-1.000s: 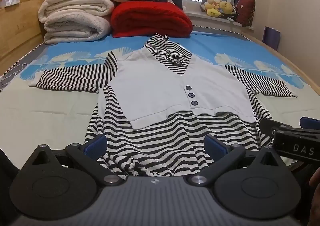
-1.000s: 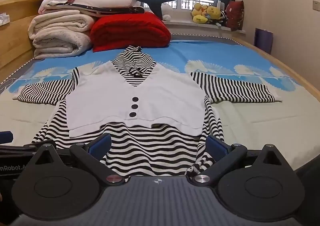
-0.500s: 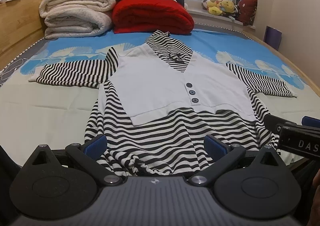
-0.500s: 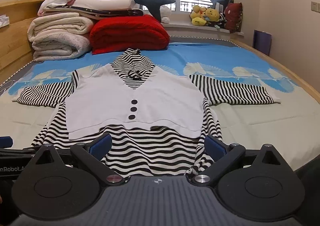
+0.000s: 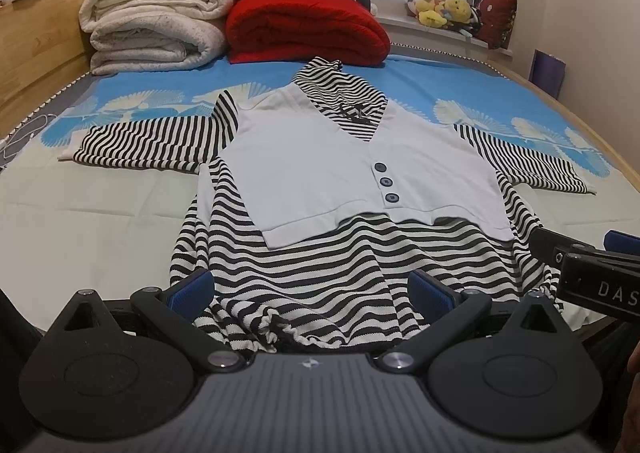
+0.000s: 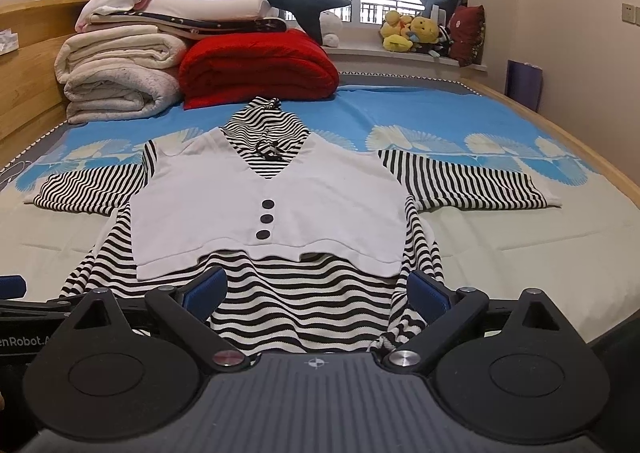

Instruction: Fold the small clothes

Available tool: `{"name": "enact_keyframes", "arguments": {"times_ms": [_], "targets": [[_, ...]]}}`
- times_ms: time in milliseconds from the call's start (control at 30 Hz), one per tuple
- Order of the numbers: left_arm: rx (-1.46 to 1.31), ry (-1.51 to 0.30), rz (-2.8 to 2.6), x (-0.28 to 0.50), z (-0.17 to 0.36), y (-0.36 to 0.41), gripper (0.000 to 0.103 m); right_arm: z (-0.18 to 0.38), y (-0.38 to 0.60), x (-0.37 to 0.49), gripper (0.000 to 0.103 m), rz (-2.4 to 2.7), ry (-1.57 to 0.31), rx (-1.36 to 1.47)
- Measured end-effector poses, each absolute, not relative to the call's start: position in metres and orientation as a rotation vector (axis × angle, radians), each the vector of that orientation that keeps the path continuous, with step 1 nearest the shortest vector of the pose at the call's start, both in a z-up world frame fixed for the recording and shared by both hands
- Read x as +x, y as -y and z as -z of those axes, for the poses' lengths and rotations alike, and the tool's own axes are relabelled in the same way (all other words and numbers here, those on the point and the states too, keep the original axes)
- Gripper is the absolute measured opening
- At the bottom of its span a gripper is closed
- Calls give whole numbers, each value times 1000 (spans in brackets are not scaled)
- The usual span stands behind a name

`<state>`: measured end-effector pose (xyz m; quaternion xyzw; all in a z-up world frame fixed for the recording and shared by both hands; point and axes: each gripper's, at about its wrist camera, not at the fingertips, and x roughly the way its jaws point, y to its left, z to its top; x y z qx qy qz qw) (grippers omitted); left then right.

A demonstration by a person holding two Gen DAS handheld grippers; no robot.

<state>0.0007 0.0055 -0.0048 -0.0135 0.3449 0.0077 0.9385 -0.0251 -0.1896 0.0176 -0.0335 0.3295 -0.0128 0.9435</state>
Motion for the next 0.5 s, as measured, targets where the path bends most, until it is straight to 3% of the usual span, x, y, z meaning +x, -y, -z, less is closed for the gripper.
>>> {"name": "enact_keyframes", "arguments": {"times_ms": [500], "targets": [[-24,-697,-19,1,8,-6,103,-18,189,-23,96,35,-671,-63]]}}
